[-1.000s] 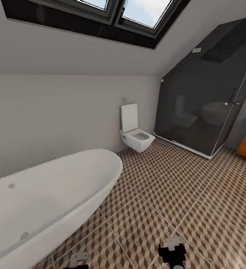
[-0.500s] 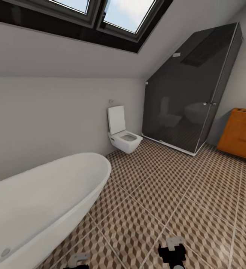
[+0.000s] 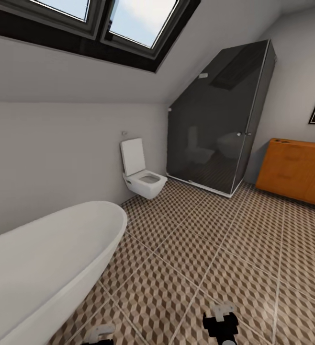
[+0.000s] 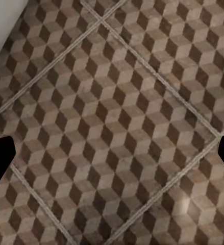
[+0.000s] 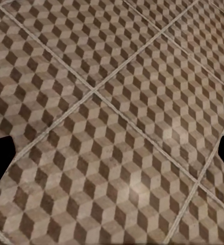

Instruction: Take the four mousetraps from the cabinet in the bathroom and place them on the bathroom floor. Make sure all four end up on the same floor surface, and ensure that at least two of them are either under or directly next to the same bathroom sink.

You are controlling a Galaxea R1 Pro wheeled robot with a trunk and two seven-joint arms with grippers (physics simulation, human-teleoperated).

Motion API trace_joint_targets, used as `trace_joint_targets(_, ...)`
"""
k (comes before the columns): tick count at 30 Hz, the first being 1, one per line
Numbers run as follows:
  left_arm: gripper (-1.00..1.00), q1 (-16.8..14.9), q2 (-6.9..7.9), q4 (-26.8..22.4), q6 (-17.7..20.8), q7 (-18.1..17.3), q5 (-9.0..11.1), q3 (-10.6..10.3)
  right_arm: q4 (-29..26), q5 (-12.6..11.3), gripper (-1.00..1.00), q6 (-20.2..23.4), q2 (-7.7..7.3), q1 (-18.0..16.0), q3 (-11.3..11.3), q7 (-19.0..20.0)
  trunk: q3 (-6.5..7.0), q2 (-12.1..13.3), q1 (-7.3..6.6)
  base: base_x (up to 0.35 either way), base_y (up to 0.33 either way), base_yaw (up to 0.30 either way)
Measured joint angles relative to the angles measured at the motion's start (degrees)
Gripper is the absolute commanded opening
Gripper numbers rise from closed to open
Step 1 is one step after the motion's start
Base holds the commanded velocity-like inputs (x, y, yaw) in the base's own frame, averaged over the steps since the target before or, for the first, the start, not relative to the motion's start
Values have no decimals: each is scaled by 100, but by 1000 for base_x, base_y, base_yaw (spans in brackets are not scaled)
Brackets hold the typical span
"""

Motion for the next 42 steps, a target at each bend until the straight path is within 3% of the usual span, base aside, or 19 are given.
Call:
trace_joint_targets(30, 100, 0, -7, -1, 0, -19, 0, 0, -5, -14, 100, 7, 3, 0, 0, 13, 200, 0, 0, 0, 0, -232)
trace_joint_targets(42, 100, 1, -6, -1, 0, -21, 1, 0, -8, -5, 100, 12, 15, 0, -1, 10, 184, 0, 0, 0, 0, -76)
